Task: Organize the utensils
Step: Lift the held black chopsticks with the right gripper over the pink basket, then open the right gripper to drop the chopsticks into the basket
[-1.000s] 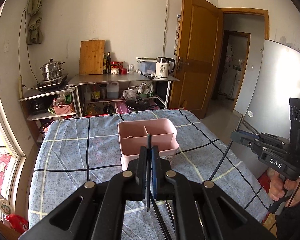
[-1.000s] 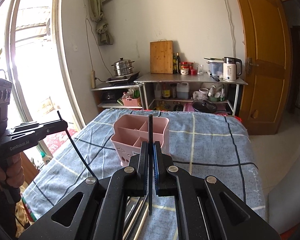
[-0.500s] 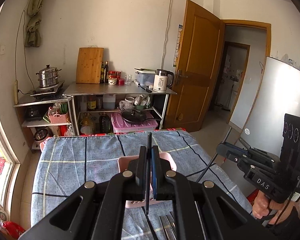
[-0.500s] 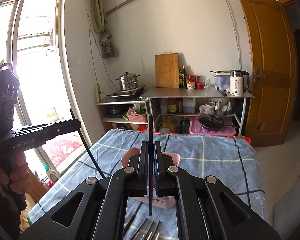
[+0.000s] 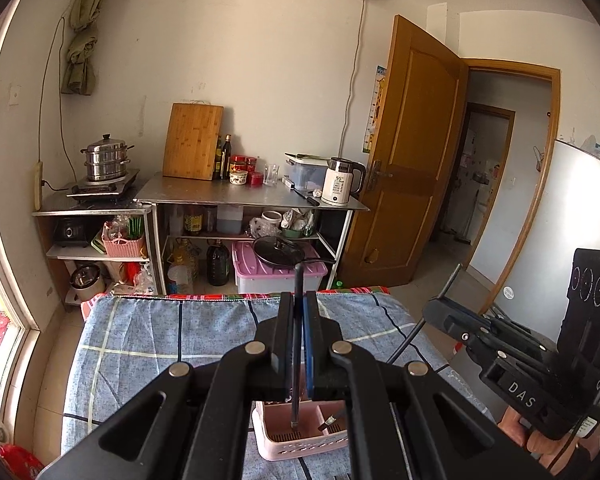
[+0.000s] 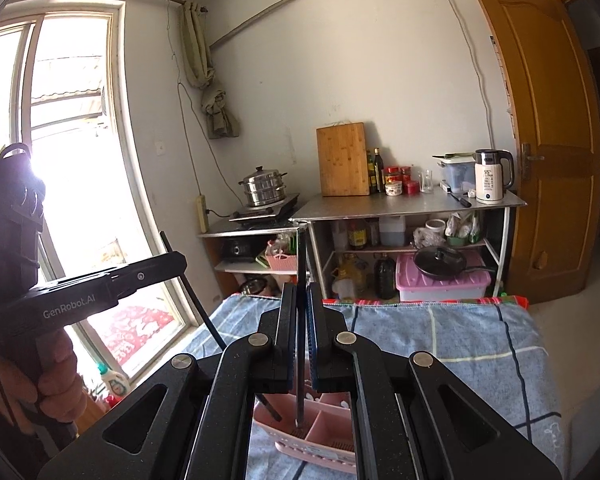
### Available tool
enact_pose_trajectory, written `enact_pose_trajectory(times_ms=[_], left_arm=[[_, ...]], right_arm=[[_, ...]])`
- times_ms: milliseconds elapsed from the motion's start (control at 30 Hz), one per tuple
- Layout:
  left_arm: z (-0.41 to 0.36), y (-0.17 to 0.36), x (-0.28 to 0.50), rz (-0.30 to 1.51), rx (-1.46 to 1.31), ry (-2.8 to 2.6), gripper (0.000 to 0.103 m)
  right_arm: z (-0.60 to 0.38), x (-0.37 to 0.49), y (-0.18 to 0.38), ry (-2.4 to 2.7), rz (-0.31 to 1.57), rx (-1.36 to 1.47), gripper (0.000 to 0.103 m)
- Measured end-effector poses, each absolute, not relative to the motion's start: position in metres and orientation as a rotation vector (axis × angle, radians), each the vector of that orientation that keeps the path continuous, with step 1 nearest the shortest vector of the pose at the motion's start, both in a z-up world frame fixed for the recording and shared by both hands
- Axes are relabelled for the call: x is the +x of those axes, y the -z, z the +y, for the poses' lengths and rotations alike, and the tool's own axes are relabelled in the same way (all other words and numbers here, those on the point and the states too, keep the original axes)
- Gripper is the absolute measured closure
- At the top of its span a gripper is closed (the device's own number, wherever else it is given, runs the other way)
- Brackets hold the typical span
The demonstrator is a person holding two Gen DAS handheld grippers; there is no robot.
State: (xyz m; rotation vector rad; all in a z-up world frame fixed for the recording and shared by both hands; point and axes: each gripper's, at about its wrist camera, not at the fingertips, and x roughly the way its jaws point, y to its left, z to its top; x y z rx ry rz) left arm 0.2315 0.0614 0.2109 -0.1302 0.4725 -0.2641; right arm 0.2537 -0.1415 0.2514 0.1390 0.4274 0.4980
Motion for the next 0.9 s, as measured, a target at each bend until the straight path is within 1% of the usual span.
enact_pose_trajectory(times_ms=[333,567,600,667,700,733,767,900], left_arm=[[0.062,-0.163,0.256,0.596,-0.142,0.270,0.098],[0.058,-0.144,0.259,0.619,-0.126,0.255,0.097],[0.059,-0.144,0.259,0.613,-0.126,0.253,0.095],[0.061,-0.147,0.256,0.596,-0.125,0.245,0.084],[0.061,-0.148,0.253,0.583,-0.124,0.237,0.075],[0.063,-0.150,0.251,0.569,-0.126,0.230,0.071],[0.064,-0.152,0.248,0.558,-0.130,0.226,0.071],[0.069,-0.160,0.232,0.518,-0.129,0.204,0.069]], right_arm=[[-0.127,0.279,-0.201,-0.496,0.567,0.119,0.098],[-0.127,0.291,-0.180,-0.497,0.642,0.125,0.098],[-0.128,0.291,-0.180,-0.500,0.646,0.125,0.098],[-0.130,0.289,-0.182,-0.499,0.644,0.120,0.097],[-0.131,0.288,-0.184,-0.497,0.638,0.119,0.094],[-0.134,0.285,-0.186,-0.496,0.629,0.120,0.092],[-0.135,0.284,-0.189,-0.496,0.620,0.122,0.090],[-0.146,0.273,-0.198,-0.491,0.598,0.133,0.089]])
